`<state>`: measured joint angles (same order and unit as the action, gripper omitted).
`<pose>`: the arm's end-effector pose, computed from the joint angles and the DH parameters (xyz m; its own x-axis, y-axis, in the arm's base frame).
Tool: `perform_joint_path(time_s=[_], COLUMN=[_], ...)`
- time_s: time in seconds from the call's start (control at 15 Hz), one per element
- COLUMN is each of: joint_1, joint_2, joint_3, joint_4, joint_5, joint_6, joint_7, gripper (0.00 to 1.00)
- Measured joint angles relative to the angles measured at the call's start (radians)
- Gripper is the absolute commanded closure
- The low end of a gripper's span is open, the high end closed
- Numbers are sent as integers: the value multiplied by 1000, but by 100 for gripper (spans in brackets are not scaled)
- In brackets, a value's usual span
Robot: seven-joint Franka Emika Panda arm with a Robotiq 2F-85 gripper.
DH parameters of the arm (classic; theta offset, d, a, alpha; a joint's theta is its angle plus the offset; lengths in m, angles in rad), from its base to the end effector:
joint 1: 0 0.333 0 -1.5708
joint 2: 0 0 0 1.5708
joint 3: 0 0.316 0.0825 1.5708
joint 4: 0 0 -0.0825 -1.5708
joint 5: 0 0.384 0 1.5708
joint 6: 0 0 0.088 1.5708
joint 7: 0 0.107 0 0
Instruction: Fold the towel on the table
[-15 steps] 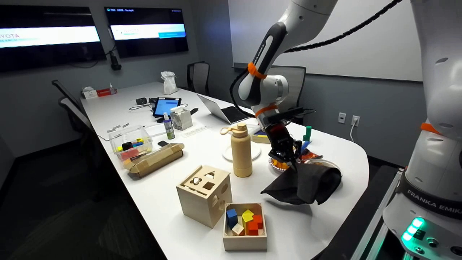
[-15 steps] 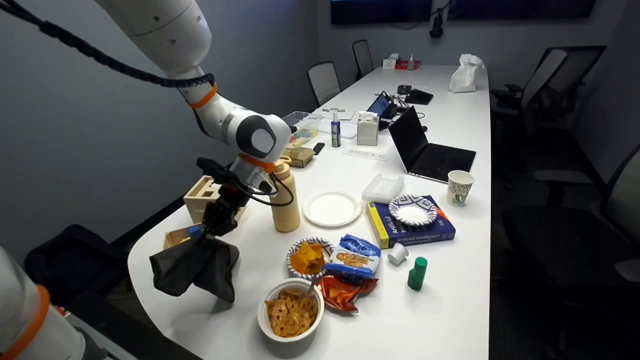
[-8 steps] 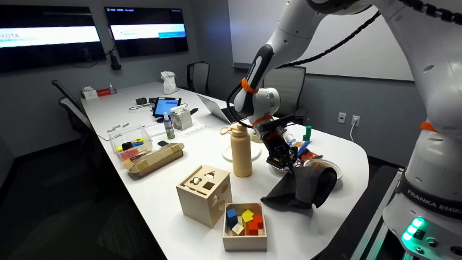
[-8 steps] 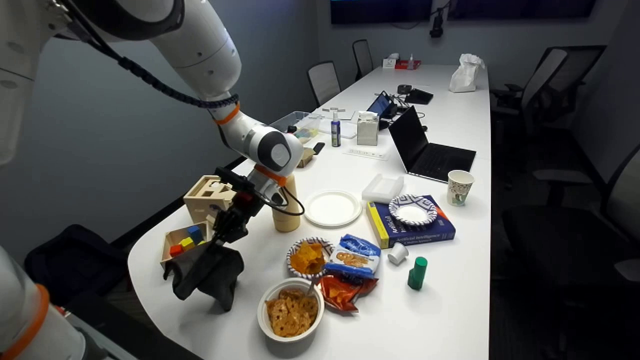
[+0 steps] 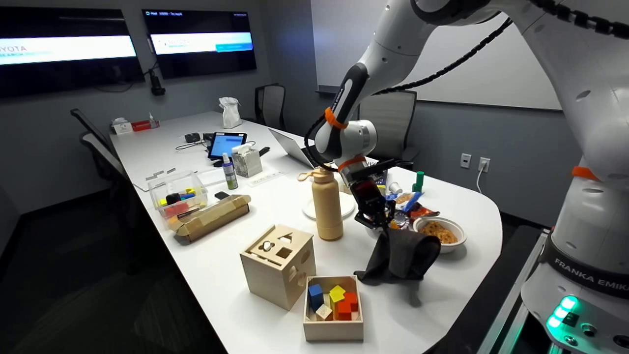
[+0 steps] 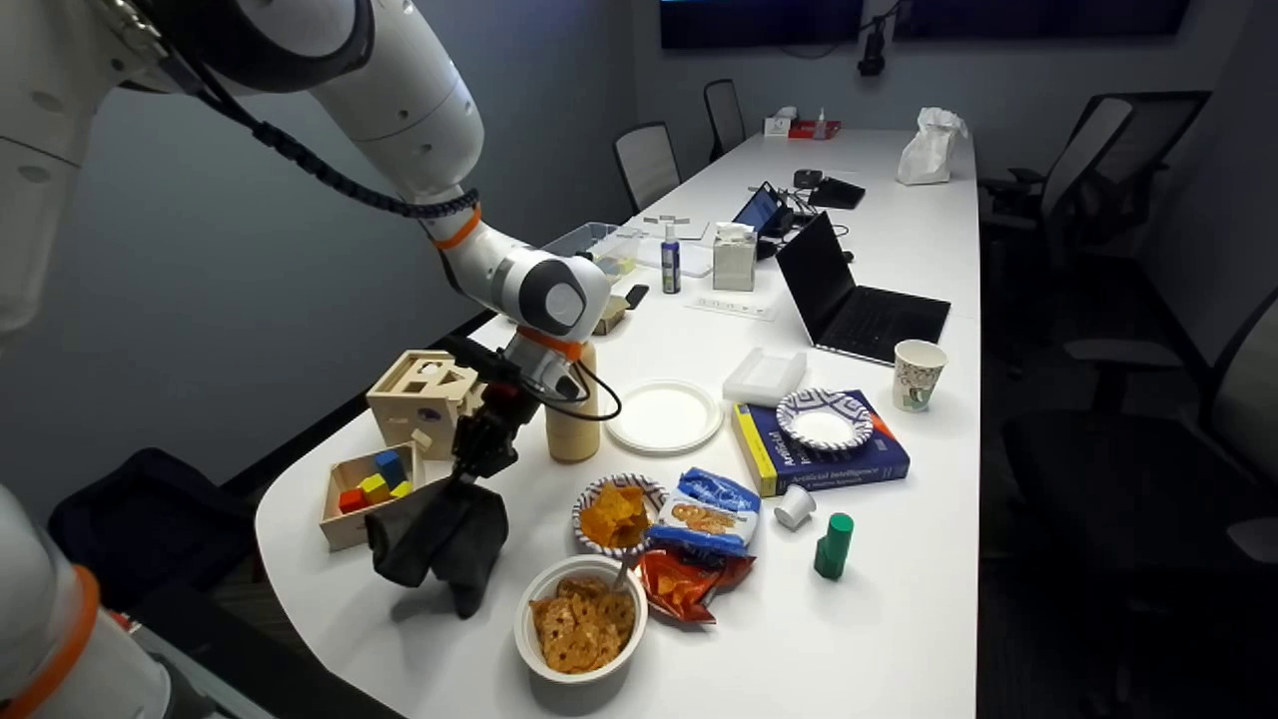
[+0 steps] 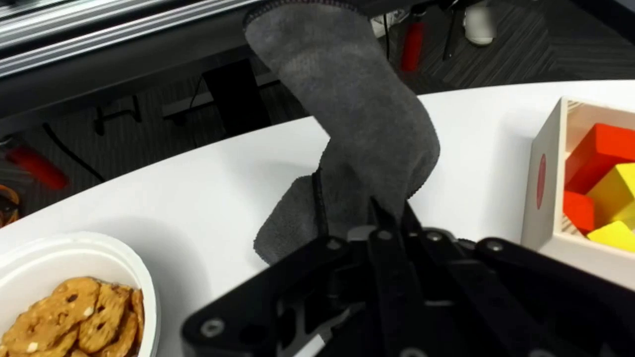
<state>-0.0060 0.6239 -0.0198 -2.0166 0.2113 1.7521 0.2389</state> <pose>0.4829 0.0055 0.1091 0.5596 -0.2895 -0.7765 -0.3478 -0.9325 0.0971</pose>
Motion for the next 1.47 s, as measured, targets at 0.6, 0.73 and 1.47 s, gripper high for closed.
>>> perform_joint_path(time_s=[0.6,0.73,1.47], joint_1=[11,9,-29], joint_2=[-110,-138,-143], joint_3=[-33,-40,-4], joint_4=[-141,-180,-223], joint_5=[-3,-2,168], joint_6=[300,360,598], joint_7=[0,0,-39], gripper=[99,92,5])
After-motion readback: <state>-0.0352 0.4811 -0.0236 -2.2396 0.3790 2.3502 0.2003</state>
